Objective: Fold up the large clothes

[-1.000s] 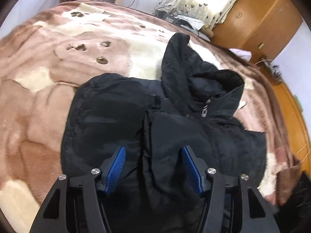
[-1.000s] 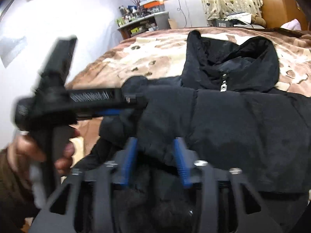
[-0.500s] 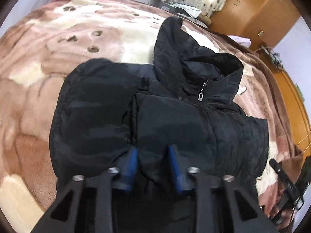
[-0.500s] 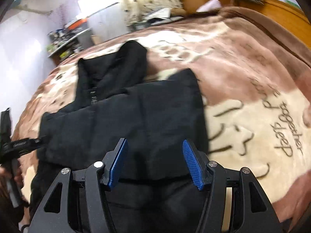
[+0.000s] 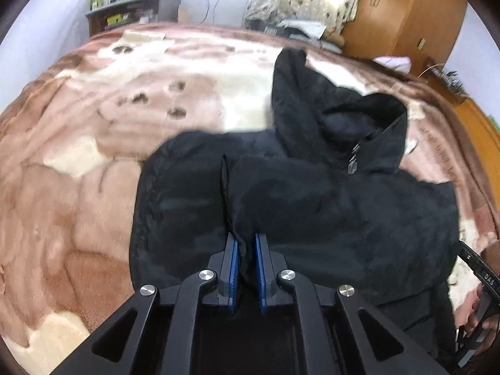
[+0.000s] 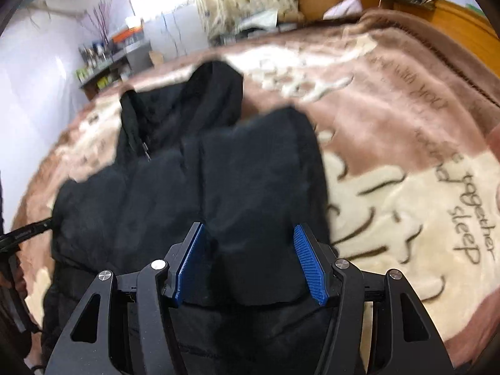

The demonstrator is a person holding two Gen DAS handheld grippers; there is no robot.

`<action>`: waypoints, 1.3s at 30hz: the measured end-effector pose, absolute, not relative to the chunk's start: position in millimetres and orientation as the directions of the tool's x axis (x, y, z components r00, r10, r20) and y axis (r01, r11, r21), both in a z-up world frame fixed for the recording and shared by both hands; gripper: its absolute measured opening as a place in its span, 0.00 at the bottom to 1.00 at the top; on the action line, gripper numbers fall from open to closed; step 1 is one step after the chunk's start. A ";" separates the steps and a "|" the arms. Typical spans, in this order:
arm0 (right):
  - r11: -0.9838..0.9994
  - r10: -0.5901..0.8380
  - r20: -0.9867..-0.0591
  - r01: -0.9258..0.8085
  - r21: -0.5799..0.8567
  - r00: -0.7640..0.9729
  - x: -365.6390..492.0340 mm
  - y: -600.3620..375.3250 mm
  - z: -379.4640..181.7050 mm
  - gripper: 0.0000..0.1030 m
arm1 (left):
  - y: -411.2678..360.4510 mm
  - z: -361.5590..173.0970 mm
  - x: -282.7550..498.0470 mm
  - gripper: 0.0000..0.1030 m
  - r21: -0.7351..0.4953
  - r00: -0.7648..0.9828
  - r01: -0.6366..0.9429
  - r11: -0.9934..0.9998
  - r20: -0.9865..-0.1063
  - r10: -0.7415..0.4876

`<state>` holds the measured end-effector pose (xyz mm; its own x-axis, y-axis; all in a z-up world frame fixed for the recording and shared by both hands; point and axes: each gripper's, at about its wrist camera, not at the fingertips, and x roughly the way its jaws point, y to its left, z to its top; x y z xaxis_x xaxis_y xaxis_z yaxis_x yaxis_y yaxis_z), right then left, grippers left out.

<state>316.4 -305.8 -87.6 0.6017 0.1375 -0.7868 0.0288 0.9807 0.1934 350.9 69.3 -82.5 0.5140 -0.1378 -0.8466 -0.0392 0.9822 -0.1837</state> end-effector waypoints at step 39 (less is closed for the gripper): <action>0.936 0.262 -0.717 0.011 0.353 0.646 404.4 -317.6 -9.1 0.73 | 79.0 -9.0 436.3 0.65 -0.217 0.543 0.108 0.970 -0.804 -0.240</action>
